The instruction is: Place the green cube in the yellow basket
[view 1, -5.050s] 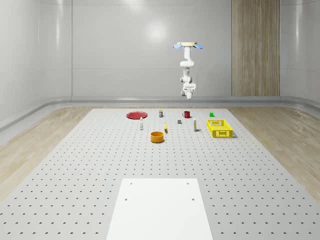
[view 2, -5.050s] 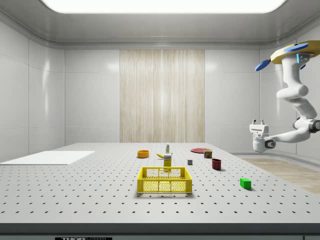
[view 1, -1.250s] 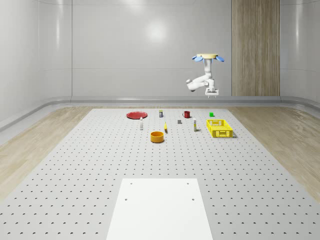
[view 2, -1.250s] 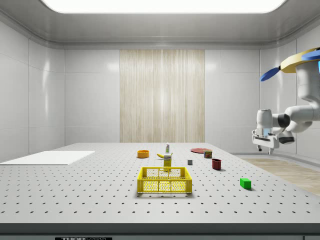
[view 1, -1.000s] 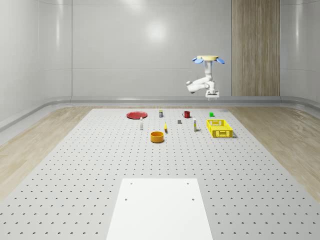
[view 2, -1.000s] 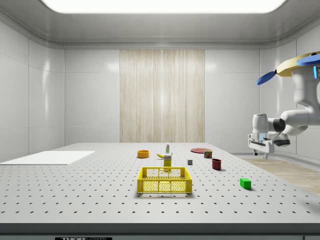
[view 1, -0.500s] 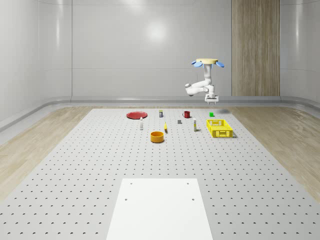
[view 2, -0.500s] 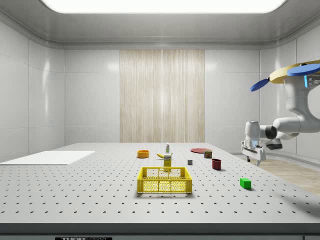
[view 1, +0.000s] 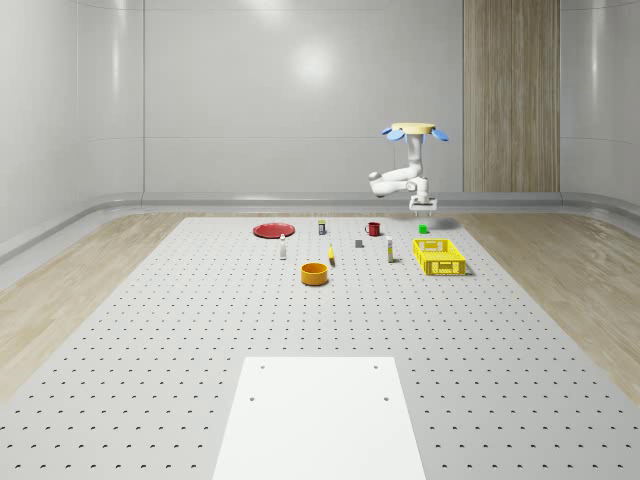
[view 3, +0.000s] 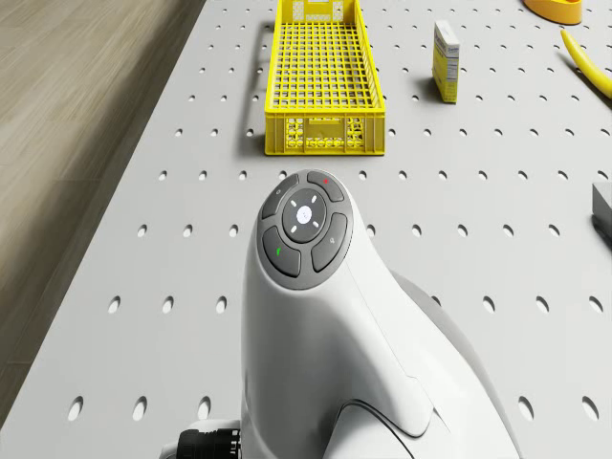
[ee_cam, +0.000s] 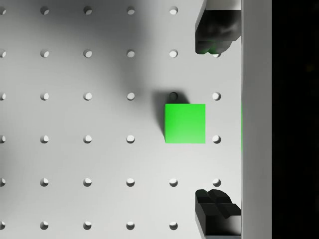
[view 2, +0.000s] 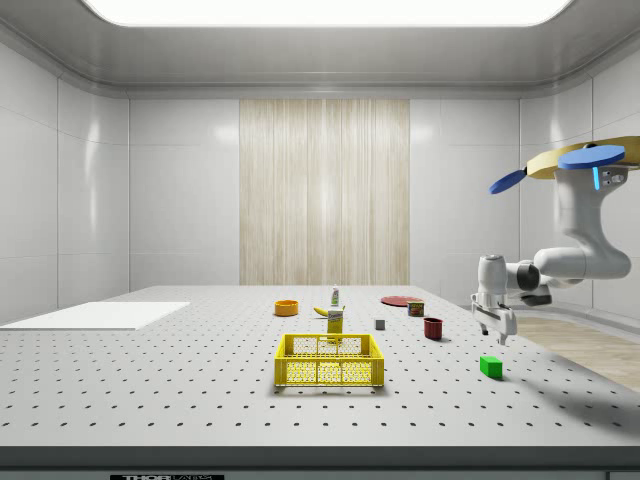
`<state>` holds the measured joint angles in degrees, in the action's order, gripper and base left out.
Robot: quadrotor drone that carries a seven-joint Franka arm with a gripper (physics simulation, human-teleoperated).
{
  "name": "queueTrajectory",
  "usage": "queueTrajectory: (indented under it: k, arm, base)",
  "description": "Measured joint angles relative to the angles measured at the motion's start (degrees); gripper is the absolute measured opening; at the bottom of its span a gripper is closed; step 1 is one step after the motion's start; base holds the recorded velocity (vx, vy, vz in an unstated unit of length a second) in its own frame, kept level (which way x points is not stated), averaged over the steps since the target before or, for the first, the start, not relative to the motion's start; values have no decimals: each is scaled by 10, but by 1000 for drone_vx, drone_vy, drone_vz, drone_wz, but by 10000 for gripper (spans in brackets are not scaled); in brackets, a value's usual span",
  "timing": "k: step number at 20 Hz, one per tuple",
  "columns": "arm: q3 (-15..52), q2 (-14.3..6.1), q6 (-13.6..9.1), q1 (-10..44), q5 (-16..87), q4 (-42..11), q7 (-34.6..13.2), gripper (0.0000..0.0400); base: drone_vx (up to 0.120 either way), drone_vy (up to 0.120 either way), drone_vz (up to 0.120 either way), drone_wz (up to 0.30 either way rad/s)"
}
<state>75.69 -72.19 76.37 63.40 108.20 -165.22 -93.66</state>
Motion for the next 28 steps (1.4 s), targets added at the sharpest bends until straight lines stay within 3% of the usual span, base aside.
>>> queueTrajectory:
  k: [7,16,28]
  arm:
    - [3,-16,15,4,-7,1,-4,400]
    - [-47,-43,58,5,35,12,-1,400]
    - [-71,-57,86,25,56,34,-3,400]
  base:
    - [0,0,-114,0]
    - [0,0,0,0]
    - [0,0,0,0]
